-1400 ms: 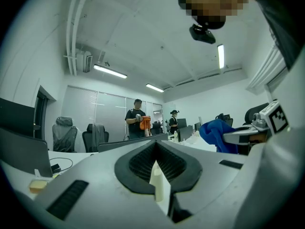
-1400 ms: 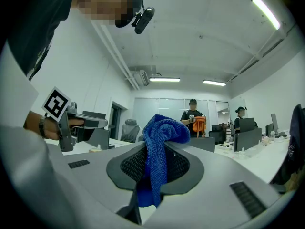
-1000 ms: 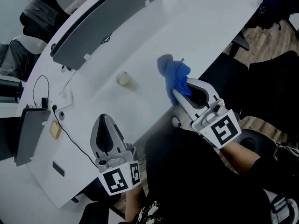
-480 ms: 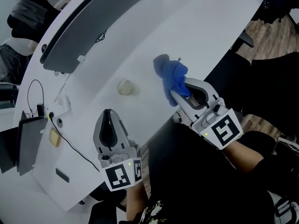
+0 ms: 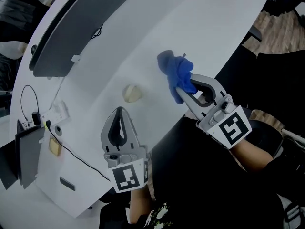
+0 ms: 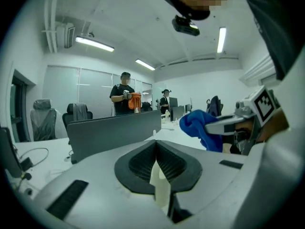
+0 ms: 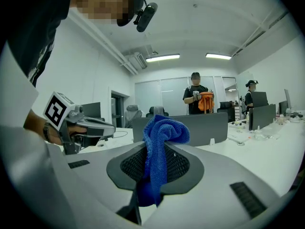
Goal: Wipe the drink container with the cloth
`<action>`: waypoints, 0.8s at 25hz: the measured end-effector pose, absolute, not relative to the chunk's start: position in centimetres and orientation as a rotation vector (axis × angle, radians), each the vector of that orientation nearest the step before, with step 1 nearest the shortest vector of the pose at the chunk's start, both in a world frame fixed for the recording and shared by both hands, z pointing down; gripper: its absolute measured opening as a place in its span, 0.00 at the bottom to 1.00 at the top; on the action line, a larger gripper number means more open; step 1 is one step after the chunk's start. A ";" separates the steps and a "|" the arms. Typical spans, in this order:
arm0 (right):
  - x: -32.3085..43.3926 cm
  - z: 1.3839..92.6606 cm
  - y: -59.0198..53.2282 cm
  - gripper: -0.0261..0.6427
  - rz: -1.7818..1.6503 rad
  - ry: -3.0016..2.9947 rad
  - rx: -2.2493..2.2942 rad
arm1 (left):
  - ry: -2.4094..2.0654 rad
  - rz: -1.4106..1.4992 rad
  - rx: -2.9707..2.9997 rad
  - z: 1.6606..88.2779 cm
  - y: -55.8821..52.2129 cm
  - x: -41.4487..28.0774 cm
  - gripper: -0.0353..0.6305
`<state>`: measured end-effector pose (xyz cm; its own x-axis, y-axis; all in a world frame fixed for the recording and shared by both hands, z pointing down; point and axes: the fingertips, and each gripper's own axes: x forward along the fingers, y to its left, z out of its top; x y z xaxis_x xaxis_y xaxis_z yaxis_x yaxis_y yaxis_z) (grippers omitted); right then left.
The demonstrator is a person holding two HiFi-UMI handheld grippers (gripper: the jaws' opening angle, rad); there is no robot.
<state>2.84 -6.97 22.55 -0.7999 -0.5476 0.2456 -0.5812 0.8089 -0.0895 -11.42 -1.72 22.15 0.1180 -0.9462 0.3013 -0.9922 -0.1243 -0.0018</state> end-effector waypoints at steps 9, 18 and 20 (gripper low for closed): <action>2.9 24.2 -7.2 0.12 0.261 -2.761 0.918 | -1.764 0.091 2.311 22.2 -2.0 -9.8 0.31; 0.7 27.4 -7.5 0.12 0.414 -2.788 0.873 | -1.529 0.466 2.547 27.5 -3.8 -8.0 0.50; 0.2 27.8 -7.4 0.12 0.471 -2.799 0.849 | -1.494 0.548 2.568 28.6 -4.0 -7.6 0.50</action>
<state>0.19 -7.37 27.80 -0.8211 -0.5091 0.2583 -0.5656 0.7868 -0.2471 -7.64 -4.05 28.65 0.4473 -0.8157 0.3668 -0.8595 -0.5055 -0.0760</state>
